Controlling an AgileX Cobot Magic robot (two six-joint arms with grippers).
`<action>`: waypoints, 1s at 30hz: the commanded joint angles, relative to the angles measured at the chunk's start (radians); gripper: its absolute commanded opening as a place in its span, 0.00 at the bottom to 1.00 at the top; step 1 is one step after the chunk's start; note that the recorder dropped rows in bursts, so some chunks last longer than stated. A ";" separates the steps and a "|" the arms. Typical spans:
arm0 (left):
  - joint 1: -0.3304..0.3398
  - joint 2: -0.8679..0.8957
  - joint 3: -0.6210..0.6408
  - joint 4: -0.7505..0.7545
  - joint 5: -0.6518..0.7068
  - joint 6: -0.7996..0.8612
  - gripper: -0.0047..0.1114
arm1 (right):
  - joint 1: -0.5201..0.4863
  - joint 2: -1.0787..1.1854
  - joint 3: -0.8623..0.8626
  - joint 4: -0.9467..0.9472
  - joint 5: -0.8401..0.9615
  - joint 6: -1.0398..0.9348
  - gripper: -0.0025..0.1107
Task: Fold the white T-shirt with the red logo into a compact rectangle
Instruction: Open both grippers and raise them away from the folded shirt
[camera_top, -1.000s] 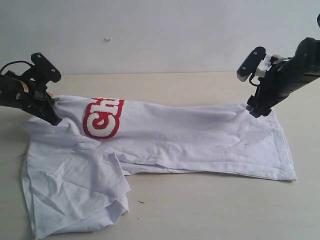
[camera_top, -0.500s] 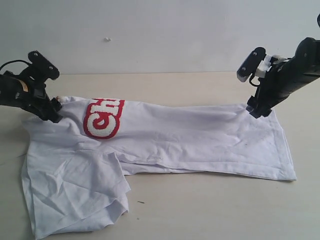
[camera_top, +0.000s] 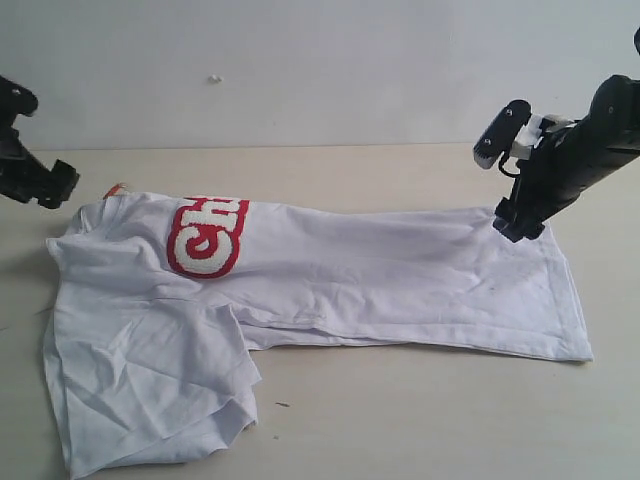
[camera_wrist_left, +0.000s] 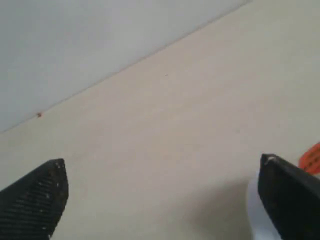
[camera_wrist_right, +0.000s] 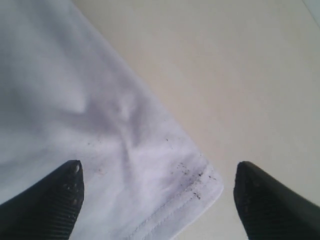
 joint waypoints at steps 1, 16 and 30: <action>0.043 -0.039 0.002 -0.009 0.117 -0.018 0.89 | -0.004 -0.009 -0.006 0.000 0.027 0.012 0.71; 0.059 -0.260 0.058 -0.457 0.991 -0.231 0.04 | -0.004 -0.130 -0.006 0.493 0.437 0.100 0.67; 0.059 -0.360 0.398 -0.982 0.934 0.125 0.04 | -0.004 -0.140 -0.004 0.606 0.683 0.130 0.02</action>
